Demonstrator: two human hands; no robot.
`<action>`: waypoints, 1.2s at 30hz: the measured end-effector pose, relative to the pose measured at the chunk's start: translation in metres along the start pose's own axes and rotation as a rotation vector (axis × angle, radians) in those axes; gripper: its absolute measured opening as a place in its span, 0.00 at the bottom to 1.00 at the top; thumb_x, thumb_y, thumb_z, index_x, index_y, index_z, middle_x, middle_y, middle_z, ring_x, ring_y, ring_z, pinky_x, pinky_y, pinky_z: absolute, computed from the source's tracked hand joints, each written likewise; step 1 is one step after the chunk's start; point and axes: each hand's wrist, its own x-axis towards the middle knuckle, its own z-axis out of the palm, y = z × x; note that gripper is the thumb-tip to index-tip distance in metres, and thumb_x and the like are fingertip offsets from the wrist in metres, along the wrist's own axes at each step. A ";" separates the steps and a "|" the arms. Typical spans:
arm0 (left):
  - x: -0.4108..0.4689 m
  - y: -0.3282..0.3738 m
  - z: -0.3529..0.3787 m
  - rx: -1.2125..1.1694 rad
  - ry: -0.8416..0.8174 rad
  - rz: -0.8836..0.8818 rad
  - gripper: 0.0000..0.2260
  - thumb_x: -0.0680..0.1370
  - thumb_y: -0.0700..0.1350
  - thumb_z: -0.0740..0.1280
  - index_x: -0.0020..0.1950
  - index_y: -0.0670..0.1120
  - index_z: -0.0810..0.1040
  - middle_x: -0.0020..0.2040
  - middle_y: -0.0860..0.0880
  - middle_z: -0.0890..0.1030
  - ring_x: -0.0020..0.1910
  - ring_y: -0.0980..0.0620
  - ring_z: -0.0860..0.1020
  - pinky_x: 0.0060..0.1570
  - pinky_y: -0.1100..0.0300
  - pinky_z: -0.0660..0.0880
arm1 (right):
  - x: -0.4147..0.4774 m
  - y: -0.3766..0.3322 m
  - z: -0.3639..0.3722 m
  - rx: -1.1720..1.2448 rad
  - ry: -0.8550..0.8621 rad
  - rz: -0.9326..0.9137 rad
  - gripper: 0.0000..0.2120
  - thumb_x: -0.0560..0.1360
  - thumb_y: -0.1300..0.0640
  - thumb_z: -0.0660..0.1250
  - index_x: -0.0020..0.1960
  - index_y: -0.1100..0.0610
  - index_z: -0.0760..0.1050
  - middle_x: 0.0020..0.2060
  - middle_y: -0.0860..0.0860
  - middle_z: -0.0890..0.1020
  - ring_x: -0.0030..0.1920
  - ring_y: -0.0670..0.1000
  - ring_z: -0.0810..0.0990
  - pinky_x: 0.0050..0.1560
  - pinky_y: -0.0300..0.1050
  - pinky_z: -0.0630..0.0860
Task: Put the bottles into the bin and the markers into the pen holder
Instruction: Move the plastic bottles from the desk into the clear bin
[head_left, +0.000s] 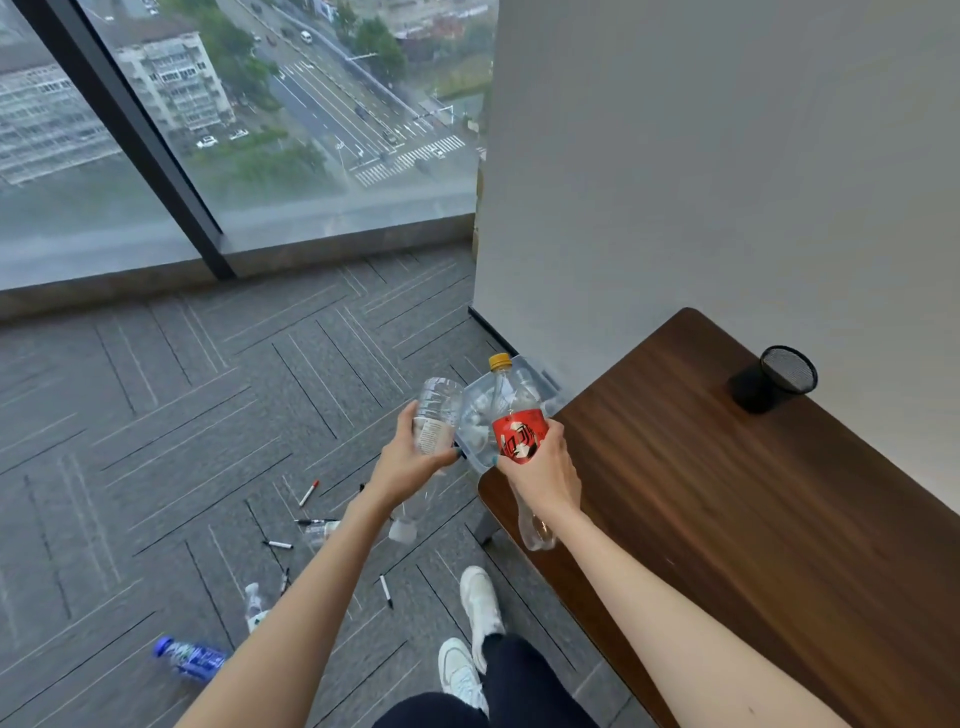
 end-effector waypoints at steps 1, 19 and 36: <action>0.008 0.003 -0.002 -0.006 -0.013 -0.005 0.41 0.70 0.51 0.75 0.76 0.55 0.54 0.58 0.49 0.75 0.49 0.49 0.78 0.45 0.56 0.75 | 0.008 -0.003 0.001 0.009 0.008 0.016 0.39 0.68 0.42 0.73 0.71 0.52 0.56 0.64 0.53 0.73 0.60 0.56 0.77 0.57 0.55 0.77; 0.202 0.077 0.010 0.166 -0.298 -0.112 0.40 0.73 0.46 0.72 0.75 0.46 0.49 0.68 0.39 0.71 0.61 0.41 0.75 0.55 0.52 0.73 | 0.159 -0.025 -0.010 0.035 0.119 0.302 0.34 0.69 0.43 0.73 0.66 0.57 0.63 0.60 0.54 0.73 0.58 0.57 0.78 0.52 0.50 0.75; 0.233 0.053 0.030 0.328 -0.265 -0.074 0.23 0.80 0.46 0.62 0.73 0.41 0.64 0.72 0.42 0.69 0.69 0.44 0.69 0.64 0.52 0.67 | 0.196 -0.005 -0.007 0.275 0.017 0.576 0.33 0.68 0.43 0.73 0.63 0.57 0.62 0.59 0.56 0.76 0.55 0.59 0.79 0.57 0.55 0.77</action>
